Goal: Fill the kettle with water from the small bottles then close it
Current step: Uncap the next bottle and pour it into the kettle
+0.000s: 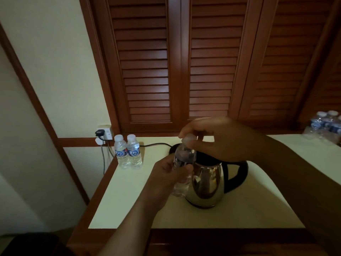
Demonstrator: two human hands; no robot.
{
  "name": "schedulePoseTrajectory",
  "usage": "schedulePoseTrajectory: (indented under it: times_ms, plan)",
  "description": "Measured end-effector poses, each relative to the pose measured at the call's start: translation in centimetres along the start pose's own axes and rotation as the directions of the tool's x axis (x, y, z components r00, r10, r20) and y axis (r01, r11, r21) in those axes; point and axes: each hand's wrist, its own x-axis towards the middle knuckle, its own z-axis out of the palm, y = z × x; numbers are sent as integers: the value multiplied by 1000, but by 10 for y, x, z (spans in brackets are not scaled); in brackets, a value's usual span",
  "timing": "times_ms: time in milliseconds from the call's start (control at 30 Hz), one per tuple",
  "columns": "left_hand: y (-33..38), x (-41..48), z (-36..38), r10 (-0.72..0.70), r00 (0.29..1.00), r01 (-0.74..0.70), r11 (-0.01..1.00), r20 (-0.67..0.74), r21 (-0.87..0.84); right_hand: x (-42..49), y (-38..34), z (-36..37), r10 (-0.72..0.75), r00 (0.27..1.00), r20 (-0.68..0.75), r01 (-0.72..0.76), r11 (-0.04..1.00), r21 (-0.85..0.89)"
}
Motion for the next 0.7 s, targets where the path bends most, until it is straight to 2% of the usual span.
schedulePoseTrajectory:
  times_ms: [67, 167, 300, 367, 467, 533, 600, 700]
  plan:
    - [2, -4, 6, 5, 1000, -5, 996, 1, 86, -9, -2, 2, 19, 999, -46, -18, 1000, 21]
    - [2, -7, 16, -26, 1000, 27, 994, -17, 105, -26, -3, 1, 61, 993, -104, -53, 996, 79]
    - [-5, -13, 26, -57, 996, 67, 988, -72, 141, -70, 4, 10, 210, 948, -238, -137, 947, 292]
    - [-8, -16, 31, -68, 994, 80, 986, -84, 148, -97, 11, 35, 314, 872, -376, -167, 912, 374]
    - [-14, -23, 36, -55, 995, 65, 989, -80, 130, -139, 31, 90, 444, 702, -557, -343, 896, 282]
    - [-18, -27, 37, -44, 995, 55, 992, -93, 114, -166, 48, 123, 502, 663, -555, -477, 855, 204]
    - [-23, -30, 39, -38, 994, 50, 991, -101, 121, -187, 68, 147, 571, 662, -486, -570, 804, 168]
    - [-28, -33, 42, -44, 993, 60, 987, -112, 148, -205, 91, 167, 557, 738, -381, -585, 809, 50]
